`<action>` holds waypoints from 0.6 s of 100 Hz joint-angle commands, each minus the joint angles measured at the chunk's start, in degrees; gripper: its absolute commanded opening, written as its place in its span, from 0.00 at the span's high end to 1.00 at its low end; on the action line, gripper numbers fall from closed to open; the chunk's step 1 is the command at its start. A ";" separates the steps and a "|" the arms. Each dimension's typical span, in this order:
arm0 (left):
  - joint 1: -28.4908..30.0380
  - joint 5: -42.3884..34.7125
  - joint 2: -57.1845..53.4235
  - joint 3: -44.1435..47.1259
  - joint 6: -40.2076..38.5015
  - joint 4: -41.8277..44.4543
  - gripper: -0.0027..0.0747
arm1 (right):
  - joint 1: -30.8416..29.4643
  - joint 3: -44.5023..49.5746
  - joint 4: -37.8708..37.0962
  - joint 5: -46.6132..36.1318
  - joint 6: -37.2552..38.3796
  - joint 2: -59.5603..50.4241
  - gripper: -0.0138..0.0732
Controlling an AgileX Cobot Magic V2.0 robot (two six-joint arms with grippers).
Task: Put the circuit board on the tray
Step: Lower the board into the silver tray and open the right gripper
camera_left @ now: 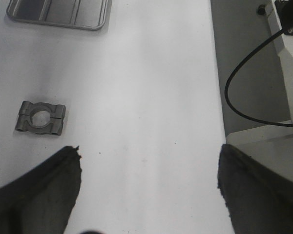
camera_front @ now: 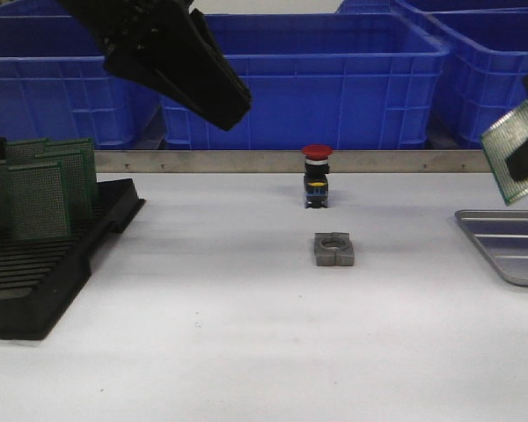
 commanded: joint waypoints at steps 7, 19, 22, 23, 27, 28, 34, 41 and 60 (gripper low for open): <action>0.13 0.48 -2.55 -1.69 -0.46 -3.74 0.26 | -3.43 -2.28 1.74 -0.81 0.05 3.06 0.92; 0.13 0.48 -2.55 -1.69 -0.46 -3.74 0.26 | -3.86 -4.15 1.74 -1.04 -0.06 7.12 0.92; 0.13 0.48 -2.55 -1.69 -0.46 -3.74 0.26 | -3.86 -4.71 1.74 -1.04 -0.06 8.15 0.92; 0.13 0.48 -2.55 -1.69 -0.46 -3.74 0.26 | -3.86 -5.01 1.74 -0.97 -0.06 8.37 0.92; 0.13 0.48 -2.55 -1.69 -0.46 -3.74 0.26 | -3.86 -5.86 1.74 -0.60 -0.06 9.48 0.91; 0.13 0.48 -2.55 -1.69 -0.46 -3.74 0.26 | -3.86 -5.99 1.74 -0.55 -0.06 9.66 0.90; 0.13 0.48 -2.55 -1.69 -0.46 -3.74 0.26 | -3.86 -7.05 1.29 -0.09 -0.12 10.97 0.82; 0.13 0.48 -2.55 -1.69 -0.46 -3.74 0.26 | -3.86 -7.96 -0.61 -0.36 -0.12 11.54 0.61; 0.13 -0.96 -2.55 -1.69 -0.46 -3.23 0.26 | -3.86 -10.61 -8.64 -1.66 -0.12 11.54 0.08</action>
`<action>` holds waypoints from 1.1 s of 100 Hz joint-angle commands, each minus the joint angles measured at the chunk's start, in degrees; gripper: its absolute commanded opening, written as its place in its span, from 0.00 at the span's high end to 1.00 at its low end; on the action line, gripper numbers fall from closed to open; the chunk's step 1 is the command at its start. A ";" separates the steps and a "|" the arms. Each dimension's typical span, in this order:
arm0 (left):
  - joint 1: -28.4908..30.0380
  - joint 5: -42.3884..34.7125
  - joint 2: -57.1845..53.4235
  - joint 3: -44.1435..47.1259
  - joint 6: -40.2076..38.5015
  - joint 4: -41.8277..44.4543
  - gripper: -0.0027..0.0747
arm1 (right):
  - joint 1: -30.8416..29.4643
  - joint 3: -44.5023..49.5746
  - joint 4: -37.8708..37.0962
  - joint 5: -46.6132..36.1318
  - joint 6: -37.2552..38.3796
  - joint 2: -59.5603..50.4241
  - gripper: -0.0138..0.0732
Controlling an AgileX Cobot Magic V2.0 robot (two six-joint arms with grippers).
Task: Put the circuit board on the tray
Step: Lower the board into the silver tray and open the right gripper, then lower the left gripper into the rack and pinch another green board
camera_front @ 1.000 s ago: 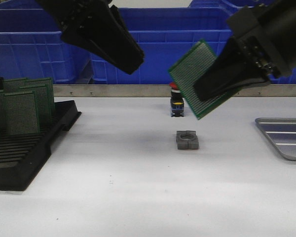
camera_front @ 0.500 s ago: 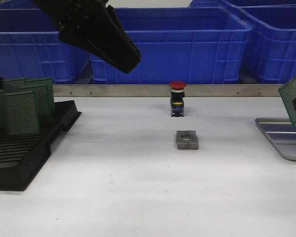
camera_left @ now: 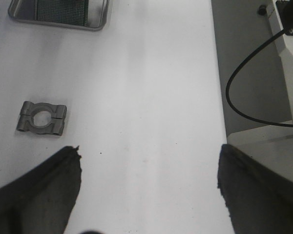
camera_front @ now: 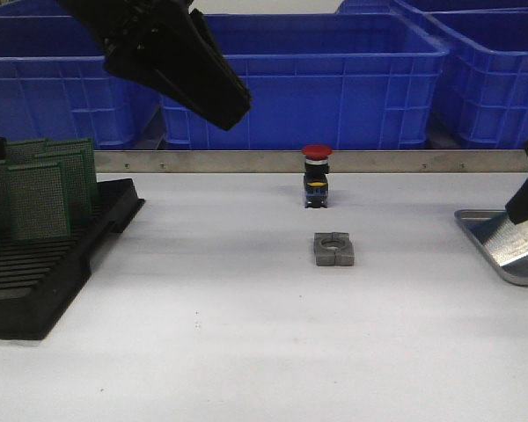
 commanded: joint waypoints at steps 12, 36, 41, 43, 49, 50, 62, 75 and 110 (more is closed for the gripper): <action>0.36 -2.08 -2.55 -1.69 -0.46 0.15 0.26 | -0.33 -3.44 -4.44 0.24 -0.06 -3.18 0.12; 5.23 -4.20 -2.55 -1.69 -0.46 9.80 0.26 | -0.33 -3.44 -4.44 0.09 -0.06 -5.46 0.14; 6.75 -5.18 -2.55 -1.69 -0.46 12.56 0.26 | -0.33 -3.44 -4.44 0.09 -0.06 -5.55 0.14; 7.39 -5.69 -2.55 -1.69 -0.46 13.64 0.26 | -0.33 -3.44 -4.44 0.09 -0.06 -5.55 0.14; 9.22 -7.34 -2.55 -1.69 -0.46 16.60 0.26 | -0.33 -3.44 -4.44 0.20 -0.06 -5.54 0.14; 9.65 -7.50 -2.55 -1.69 -0.46 16.87 0.26 | -0.33 -3.44 -4.44 0.20 -0.06 -5.54 0.14; 12.89 -9.56 -2.42 -1.69 -0.46 20.97 0.26 | -0.33 -3.44 -4.38 0.39 -0.06 -5.54 0.14; 14.43 -14.58 -2.42 -1.69 -0.46 27.87 0.26 | -0.33 -3.44 -4.38 0.45 -0.06 -5.54 0.14; 14.49 -12.45 0.59 -1.58 -0.46 29.02 0.26 | -0.33 -3.44 -4.33 1.45 -0.06 -5.54 0.14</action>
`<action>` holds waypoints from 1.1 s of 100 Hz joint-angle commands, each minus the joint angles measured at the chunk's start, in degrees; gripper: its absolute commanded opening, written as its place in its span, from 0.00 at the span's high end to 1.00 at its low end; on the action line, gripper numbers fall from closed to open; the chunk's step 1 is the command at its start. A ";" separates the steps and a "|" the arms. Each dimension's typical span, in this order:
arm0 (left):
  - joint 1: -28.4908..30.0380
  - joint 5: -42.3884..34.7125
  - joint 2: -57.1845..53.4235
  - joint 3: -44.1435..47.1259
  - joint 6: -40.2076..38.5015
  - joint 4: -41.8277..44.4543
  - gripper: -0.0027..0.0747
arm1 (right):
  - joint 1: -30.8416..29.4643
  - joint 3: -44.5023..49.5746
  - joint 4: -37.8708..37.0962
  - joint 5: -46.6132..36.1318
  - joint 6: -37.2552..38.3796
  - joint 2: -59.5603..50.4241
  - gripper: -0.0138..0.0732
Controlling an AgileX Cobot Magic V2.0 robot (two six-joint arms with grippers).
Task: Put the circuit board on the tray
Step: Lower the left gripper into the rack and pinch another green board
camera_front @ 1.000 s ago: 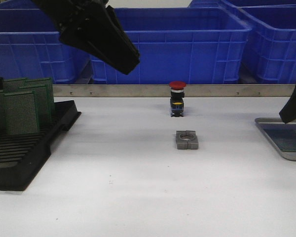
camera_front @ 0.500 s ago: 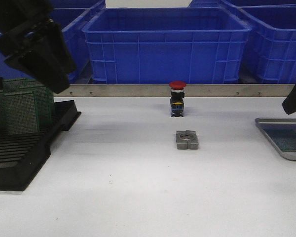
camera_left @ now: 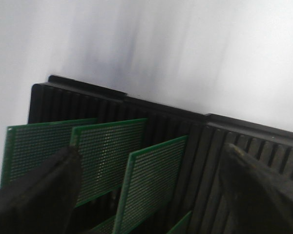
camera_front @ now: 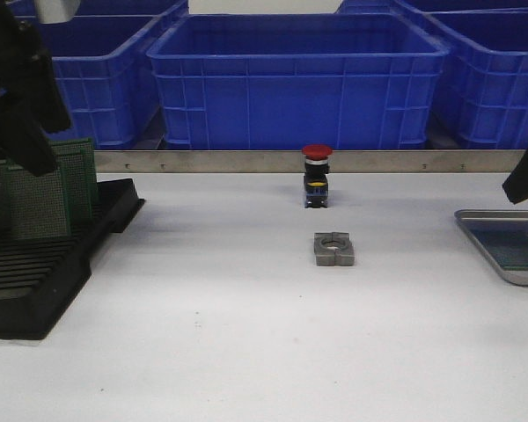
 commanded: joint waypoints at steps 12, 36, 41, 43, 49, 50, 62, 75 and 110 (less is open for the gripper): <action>0.05 0.47 1.24 -1.58 -0.46 -1.05 0.26 | -0.33 -1.72 1.26 1.35 -0.06 -2.80 0.14; 0.05 0.02 4.56 -1.58 -0.80 -1.16 0.26 | -0.33 -1.72 1.26 1.61 -0.06 -2.80 0.14; 0.05 0.28 4.67 -1.58 -0.80 -1.16 0.28 | -0.33 -1.72 1.26 1.66 -0.06 -2.80 0.14; 0.05 0.45 4.67 -1.58 -0.80 -1.16 0.30 | -0.33 -1.72 1.26 1.66 -0.06 -2.80 0.14; 0.05 0.98 4.67 -1.58 -0.80 -1.16 0.39 | -0.33 -1.72 1.26 1.66 -0.06 -2.80 0.14; 0.05 0.98 4.67 -1.58 -0.80 -1.16 0.41 | -0.33 -1.72 1.26 1.66 -0.06 -2.80 0.14; 0.05 1.11 4.67 -1.58 -0.80 -1.16 0.68 | -0.33 -1.72 1.26 1.66 -0.06 -2.80 0.14; 0.05 1.21 4.67 -1.69 -0.80 -1.16 0.92 | -0.33 -1.72 1.26 1.78 -0.06 -2.80 0.14; 0.05 2.92 1.49 -1.69 -0.80 -1.67 0.99 | -0.33 -1.72 1.67 3.12 -0.06 -2.80 0.14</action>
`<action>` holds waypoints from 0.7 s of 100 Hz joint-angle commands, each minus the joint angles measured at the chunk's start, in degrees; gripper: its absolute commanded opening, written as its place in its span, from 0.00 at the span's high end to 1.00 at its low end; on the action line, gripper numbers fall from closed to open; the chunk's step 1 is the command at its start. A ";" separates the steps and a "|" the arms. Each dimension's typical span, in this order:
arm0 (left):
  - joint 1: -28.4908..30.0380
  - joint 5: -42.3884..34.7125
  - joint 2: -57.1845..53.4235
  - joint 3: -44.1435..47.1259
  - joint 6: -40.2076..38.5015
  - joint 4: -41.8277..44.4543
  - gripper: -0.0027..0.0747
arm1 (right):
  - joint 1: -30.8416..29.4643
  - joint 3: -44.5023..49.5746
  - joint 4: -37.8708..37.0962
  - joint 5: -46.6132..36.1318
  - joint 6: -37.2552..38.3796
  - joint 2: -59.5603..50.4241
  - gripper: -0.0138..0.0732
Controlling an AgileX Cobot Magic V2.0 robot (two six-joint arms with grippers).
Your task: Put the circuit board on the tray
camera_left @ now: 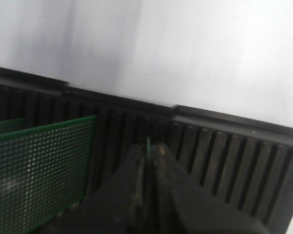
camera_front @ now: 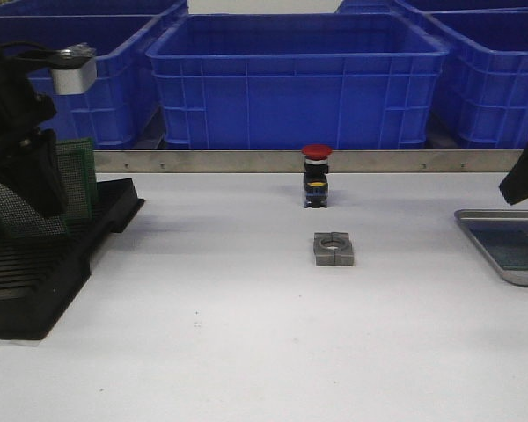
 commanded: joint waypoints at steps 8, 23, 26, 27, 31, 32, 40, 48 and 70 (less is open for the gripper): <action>0.05 1.60 -6.28 -1.57 -0.73 -3.40 0.99 | -0.29 -1.72 2.07 2.98 -0.12 -2.80 0.14; -0.05 3.07 -8.66 -1.57 -0.73 -7.21 0.99 | 0.37 -1.79 2.33 7.04 -2.60 -2.96 0.14; -0.05 3.47 -9.06 -1.57 -0.73 -8.48 0.99 | 0.83 -1.79 2.33 7.63 -3.51 -3.10 0.14; -0.05 3.59 -9.22 -1.57 -0.73 -8.81 0.99 | 0.97 -1.79 2.33 7.76 -4.02 -3.20 0.14; -0.05 4.28 -9.50 -1.57 -0.73 -11.21 0.99 | 1.84 -1.79 2.33 8.25 -5.70 -3.64 0.14; -0.05 4.57 -9.50 -1.57 -0.73 -12.09 0.99 | 2.01 -1.79 2.33 8.39 -6.01 -3.78 0.14; -0.05 6.17 -9.75 -1.57 -0.73 -18.12 0.99 | 4.59 -1.79 2.33 8.96 -9.97 -4.96 0.14; -0.31 7.07 -9.75 -1.57 -0.73 -24.95 0.99 | 7.74 -1.79 2.33 9.28 -14.96 -6.23 0.14; -3.64 7.57 -9.75 -1.57 -0.73 -40.86 0.99 | 18.42 -1.79 3.81 10.95 -22.58 -8.21 0.14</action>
